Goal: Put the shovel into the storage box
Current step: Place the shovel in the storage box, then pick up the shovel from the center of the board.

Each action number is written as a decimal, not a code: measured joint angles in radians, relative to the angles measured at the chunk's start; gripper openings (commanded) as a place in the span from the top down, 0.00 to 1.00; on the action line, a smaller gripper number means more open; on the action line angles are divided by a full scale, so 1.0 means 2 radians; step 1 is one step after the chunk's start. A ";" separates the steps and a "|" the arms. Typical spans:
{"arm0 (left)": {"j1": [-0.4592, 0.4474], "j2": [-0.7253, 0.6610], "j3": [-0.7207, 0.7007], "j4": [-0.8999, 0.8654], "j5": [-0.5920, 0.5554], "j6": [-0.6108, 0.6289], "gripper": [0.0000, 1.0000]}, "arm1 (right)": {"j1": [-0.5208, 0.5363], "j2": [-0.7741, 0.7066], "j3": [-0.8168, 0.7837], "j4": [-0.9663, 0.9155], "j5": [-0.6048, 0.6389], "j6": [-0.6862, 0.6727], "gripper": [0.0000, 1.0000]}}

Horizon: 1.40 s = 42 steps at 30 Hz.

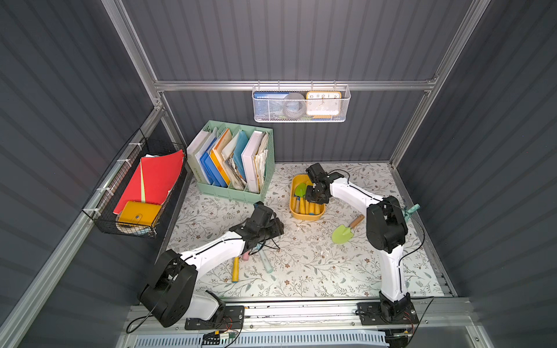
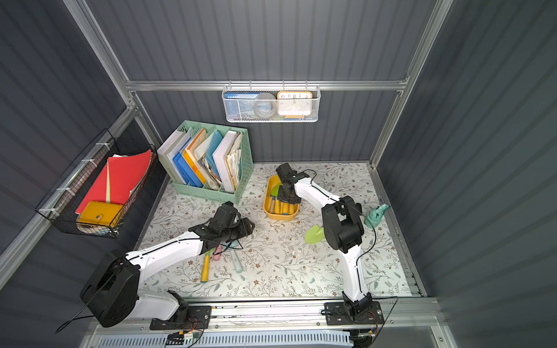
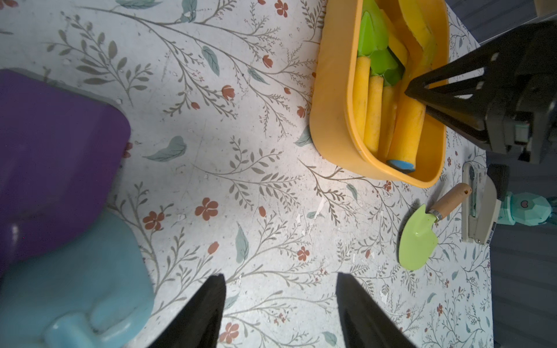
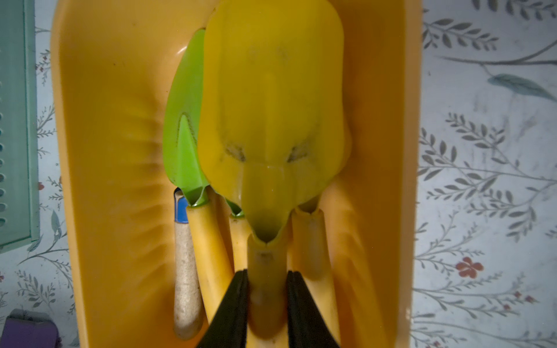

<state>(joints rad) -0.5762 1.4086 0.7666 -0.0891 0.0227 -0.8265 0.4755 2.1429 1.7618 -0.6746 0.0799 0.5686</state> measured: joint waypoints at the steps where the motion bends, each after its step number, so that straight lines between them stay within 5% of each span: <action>1: 0.000 0.001 0.000 0.000 0.000 0.000 0.36 | 0.000 0.000 0.001 0.000 -0.001 0.000 0.86; 12: 0.000 0.005 0.000 0.000 0.000 0.000 0.36 | 0.000 0.002 0.003 -0.007 -0.008 0.006 0.63; 21: 0.000 0.004 -0.002 0.000 -0.002 0.000 0.36 | 0.000 -0.043 -0.023 -0.001 -0.018 0.006 0.63; 42: 0.000 -0.010 -0.004 -0.057 -0.052 -0.021 0.33 | 0.048 -0.250 -0.273 0.077 -0.068 -0.002 0.57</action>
<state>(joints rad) -0.5762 1.3888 0.7589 -0.2039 -0.0818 -0.8677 0.5713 1.6436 1.2163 -0.5198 -0.0555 0.5640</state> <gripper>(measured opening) 0.665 0.425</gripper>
